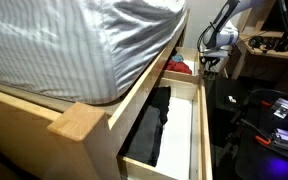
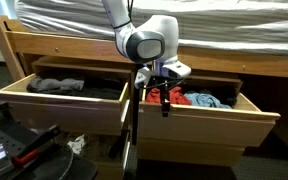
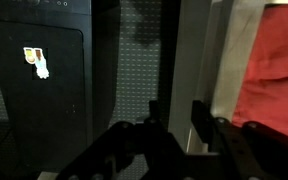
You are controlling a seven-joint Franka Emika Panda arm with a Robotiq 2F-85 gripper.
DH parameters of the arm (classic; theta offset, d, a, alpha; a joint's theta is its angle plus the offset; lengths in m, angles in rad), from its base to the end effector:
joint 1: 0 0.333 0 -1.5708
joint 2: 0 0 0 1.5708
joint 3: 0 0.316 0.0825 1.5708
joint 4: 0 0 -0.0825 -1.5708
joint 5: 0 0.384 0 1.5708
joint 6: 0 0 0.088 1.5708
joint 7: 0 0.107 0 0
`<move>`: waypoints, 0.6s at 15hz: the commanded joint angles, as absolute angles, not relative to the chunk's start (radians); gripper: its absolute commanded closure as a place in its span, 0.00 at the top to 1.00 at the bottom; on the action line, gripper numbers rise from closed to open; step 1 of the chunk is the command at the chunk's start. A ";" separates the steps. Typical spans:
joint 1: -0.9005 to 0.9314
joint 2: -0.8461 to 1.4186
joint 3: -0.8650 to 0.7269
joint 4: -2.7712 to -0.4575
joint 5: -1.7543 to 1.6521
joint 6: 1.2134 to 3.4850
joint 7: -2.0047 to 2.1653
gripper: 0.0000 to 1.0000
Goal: Pull out the red shirt from the topmost drawer on the left and put it inside the topmost drawer on the right, close the topmost drawer on the right then close the topmost drawer on the left
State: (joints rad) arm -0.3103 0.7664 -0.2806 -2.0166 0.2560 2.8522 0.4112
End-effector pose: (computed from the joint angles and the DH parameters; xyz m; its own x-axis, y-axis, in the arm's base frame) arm 0.4826 -0.3436 0.0905 0.3983 -0.9049 0.1500 -0.9169 -0.3974 0.0371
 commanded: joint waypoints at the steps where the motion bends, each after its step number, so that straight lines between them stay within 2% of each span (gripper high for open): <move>1: -0.308 0.768 -0.283 -2.014 0.277 2.851 0.396 0.44; 4: -0.315 0.772 -0.274 -2.014 0.280 2.858 0.394 0.65; 5: -0.315 0.772 -0.272 -2.014 0.281 2.862 0.394 0.66; 6: -0.332 0.769 -0.252 -2.016 0.289 2.876 0.379 0.91; 9: -0.373 0.771 -0.207 -2.019 0.326 2.938 0.357 0.98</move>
